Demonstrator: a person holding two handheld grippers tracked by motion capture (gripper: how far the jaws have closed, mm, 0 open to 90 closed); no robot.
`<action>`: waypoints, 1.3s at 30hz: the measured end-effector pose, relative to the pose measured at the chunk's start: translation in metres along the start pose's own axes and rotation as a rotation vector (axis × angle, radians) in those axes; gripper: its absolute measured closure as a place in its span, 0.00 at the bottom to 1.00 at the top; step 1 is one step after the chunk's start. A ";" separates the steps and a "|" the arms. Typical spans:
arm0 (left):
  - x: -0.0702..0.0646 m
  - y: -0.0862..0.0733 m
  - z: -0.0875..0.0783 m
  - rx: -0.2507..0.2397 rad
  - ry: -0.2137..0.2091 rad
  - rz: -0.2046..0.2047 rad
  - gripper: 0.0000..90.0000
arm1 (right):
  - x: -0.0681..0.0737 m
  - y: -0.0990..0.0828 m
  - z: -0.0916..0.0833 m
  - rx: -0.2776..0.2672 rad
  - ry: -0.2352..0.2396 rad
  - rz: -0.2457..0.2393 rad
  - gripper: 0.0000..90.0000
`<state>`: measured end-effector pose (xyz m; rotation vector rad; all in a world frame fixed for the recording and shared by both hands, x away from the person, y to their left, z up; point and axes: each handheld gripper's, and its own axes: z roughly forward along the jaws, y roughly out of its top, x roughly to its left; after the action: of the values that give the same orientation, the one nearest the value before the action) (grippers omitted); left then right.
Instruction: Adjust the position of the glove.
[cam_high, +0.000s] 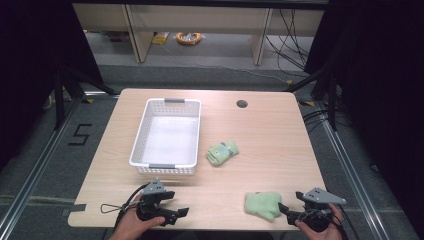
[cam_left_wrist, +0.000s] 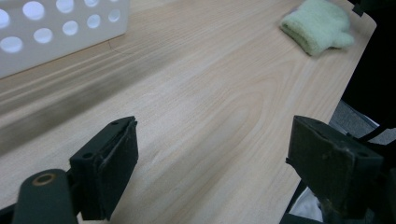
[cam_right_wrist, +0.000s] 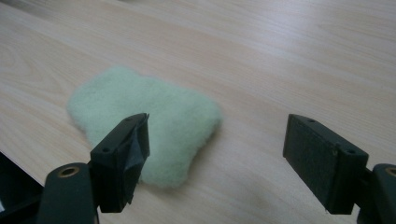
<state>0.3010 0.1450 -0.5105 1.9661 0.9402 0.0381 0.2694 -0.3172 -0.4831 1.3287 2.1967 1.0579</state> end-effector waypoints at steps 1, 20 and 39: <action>0.001 0.000 0.000 0.002 -0.007 0.001 0.17 | 0.005 0.000 -0.001 0.020 0.008 0.043 0.27; 0.000 0.002 -0.001 0.006 0.009 0.002 0.17 | 0.014 0.010 0.007 -0.010 0.063 -0.040 0.40; 0.001 0.002 0.000 -0.001 0.000 0.003 0.17 | 0.005 0.034 0.040 0.031 0.117 -0.092 0.55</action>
<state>0.3028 0.1446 -0.5094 1.9667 0.9378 0.0404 0.3133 -0.2870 -0.4831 1.1938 2.3440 1.0971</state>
